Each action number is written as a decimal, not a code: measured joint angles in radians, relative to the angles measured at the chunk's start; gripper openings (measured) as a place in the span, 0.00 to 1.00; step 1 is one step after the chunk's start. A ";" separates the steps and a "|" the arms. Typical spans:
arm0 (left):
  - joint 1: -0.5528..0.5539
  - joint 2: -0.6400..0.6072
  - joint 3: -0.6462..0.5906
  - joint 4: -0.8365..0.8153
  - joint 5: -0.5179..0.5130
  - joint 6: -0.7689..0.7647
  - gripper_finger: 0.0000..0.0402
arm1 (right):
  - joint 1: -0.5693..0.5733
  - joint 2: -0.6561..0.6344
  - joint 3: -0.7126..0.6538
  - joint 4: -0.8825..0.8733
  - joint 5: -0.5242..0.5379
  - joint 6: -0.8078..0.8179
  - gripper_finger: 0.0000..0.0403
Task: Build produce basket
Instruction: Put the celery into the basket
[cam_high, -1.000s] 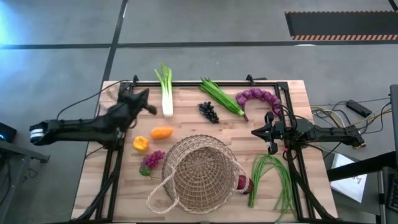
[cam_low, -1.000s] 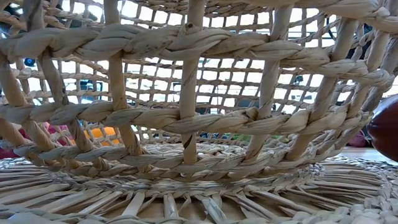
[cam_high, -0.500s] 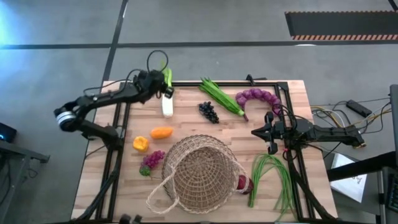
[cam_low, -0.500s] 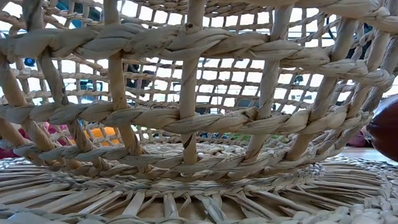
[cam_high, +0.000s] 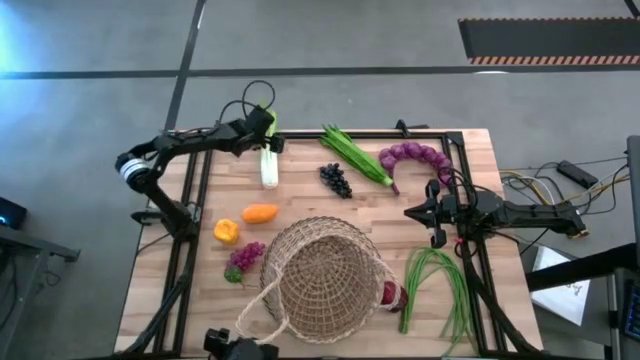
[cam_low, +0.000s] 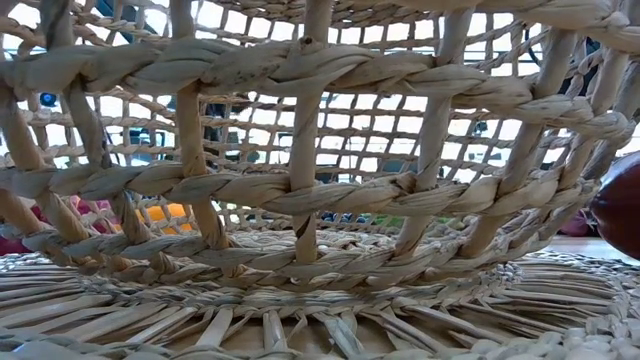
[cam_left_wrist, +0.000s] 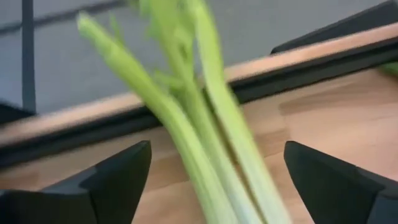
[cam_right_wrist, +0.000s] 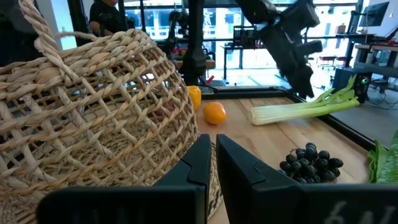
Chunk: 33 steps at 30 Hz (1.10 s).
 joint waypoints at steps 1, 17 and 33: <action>0.001 0.016 0.000 0.004 0.000 -0.019 0.89 | 0.000 0.000 0.000 0.000 0.000 0.001 0.04; -0.001 0.162 0.000 0.068 -0.030 -0.095 0.87 | 0.000 0.000 0.000 0.000 0.000 0.001 0.04; -0.003 0.126 -0.017 0.028 0.052 -0.026 0.37 | 0.000 0.000 0.000 0.000 0.000 0.000 0.04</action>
